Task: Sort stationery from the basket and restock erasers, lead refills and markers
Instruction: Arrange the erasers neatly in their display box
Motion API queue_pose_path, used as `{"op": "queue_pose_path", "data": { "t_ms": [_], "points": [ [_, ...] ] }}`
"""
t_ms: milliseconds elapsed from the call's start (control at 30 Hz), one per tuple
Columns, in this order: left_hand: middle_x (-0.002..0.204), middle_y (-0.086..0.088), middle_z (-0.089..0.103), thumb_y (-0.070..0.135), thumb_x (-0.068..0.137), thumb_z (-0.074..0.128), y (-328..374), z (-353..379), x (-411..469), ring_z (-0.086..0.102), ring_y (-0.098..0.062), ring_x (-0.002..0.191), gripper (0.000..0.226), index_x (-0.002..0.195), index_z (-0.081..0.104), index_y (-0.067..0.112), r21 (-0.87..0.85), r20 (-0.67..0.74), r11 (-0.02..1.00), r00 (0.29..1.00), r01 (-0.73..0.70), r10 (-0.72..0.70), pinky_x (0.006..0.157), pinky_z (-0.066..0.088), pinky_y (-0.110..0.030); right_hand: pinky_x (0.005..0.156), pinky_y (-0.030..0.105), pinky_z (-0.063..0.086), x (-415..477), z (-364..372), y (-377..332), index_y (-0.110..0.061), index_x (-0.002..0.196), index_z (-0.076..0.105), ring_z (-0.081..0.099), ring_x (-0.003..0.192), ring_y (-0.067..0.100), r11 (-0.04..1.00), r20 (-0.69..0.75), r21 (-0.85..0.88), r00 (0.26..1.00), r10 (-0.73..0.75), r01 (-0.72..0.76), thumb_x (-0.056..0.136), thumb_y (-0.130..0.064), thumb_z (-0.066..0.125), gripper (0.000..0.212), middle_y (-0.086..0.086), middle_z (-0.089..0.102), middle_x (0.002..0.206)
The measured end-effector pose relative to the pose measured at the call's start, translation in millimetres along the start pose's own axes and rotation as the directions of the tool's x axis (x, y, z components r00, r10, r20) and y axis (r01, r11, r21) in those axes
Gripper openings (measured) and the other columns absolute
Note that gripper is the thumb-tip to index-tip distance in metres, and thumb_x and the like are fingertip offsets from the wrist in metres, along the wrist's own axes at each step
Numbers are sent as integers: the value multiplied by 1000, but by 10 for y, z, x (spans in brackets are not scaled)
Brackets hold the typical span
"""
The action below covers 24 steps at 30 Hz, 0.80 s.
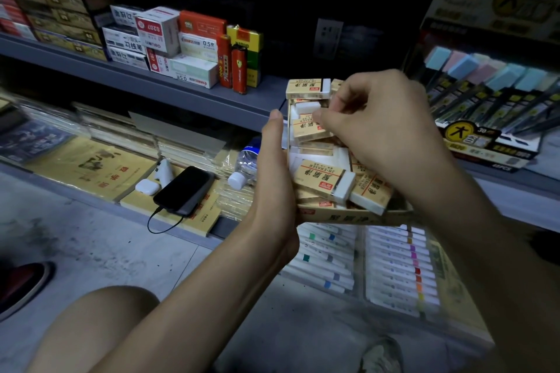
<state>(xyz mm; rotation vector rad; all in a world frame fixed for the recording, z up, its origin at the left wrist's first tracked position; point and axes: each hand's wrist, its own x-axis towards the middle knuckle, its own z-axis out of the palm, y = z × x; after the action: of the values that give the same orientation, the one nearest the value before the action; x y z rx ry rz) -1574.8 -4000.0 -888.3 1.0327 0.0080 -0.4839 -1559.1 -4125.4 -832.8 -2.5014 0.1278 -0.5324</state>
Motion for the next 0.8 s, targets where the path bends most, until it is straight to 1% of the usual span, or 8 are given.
{"op": "queue_pose_path", "data": {
  "t_ms": [67, 167, 200, 400, 567, 667, 733, 800],
  "points": [
    [95, -10, 79, 69, 99, 27, 6, 2, -5, 77, -23, 78, 73, 119, 73, 17, 3, 5, 1000, 1000, -2, 2, 56, 58, -27, 57, 6, 44, 30, -31, 15, -27, 78, 72, 64, 71, -1, 997, 51, 65, 998, 31, -35, 80, -33, 85, 15, -10, 69, 77],
    [101, -10, 79, 70, 99, 24, 10, 3, -8, 78, -25, 89, 72, 118, 74, 21, 22, 6, 1000, 1000, -1, 0, 64, 61, -31, 73, 30, 61, 72, -138, 12, -27, 87, 74, 72, 78, 6, 963, 122, 249, 990, 74, -103, 71, -20, 92, 25, -5, 73, 83],
    [103, -10, 79, 71, 99, 24, 10, 3, -7, 77, -26, 92, 74, 117, 74, 21, 26, 4, 1000, 1000, 4, -4, 66, 62, -32, 72, 31, 63, 82, -189, 9, -26, 89, 75, 73, 79, 7, 945, 131, 301, 987, 88, -125, 70, -16, 92, 27, -4, 75, 85],
    [106, -8, 79, 71, 99, 21, 8, 4, -5, 77, -26, 97, 74, 121, 73, 22, 35, 4, 999, 1000, 7, -7, 69, 63, -34, 62, 12, 54, 118, -374, 63, -25, 82, 80, 72, 78, -3, 935, 98, 346, 994, 49, -80, 74, -19, 90, 14, -13, 77, 79],
    [106, -9, 79, 70, 99, 22, 5, -2, 0, 77, -26, 97, 74, 121, 72, 21, 40, 10, 999, 1000, 2, -2, 69, 64, -35, 78, 20, 58, 133, -344, 70, -26, 90, 79, 70, 87, -2, 974, 89, 214, 991, -100, 79, 80, -19, 85, 14, -11, 74, 89],
    [106, -10, 79, 70, 99, 23, -3, 0, 3, 77, -28, 97, 74, 122, 72, 20, 35, 1, 999, 1000, 4, -4, 69, 64, -36, 86, 9, 50, 167, -255, 27, -27, 94, 79, 64, 95, -3, 963, 90, 89, 961, -262, 254, 83, -19, 83, 15, -13, 64, 109],
    [105, -10, 79, 71, 99, 24, -8, -5, 10, 77, -27, 95, 74, 122, 72, 19, 38, -3, 999, 1000, 4, -4, 67, 62, -34, 84, 3, 46, 181, -192, 6, -28, 96, 79, 61, 95, -5, 950, 132, 38, 940, -314, 311, 85, -17, 80, 15, -12, 61, 111],
    [102, -10, 79, 70, 99, 26, -11, -8, 10, 77, -24, 88, 74, 121, 73, 18, 28, -1, 1000, 1000, 1, -1, 61, 60, -31, 85, 7, 49, 176, -110, 9, -26, 95, 80, 63, 92, -4, 943, 168, 30, 929, -330, 330, 87, -14, 79, 15, -13, 61, 109]
  ]
}}
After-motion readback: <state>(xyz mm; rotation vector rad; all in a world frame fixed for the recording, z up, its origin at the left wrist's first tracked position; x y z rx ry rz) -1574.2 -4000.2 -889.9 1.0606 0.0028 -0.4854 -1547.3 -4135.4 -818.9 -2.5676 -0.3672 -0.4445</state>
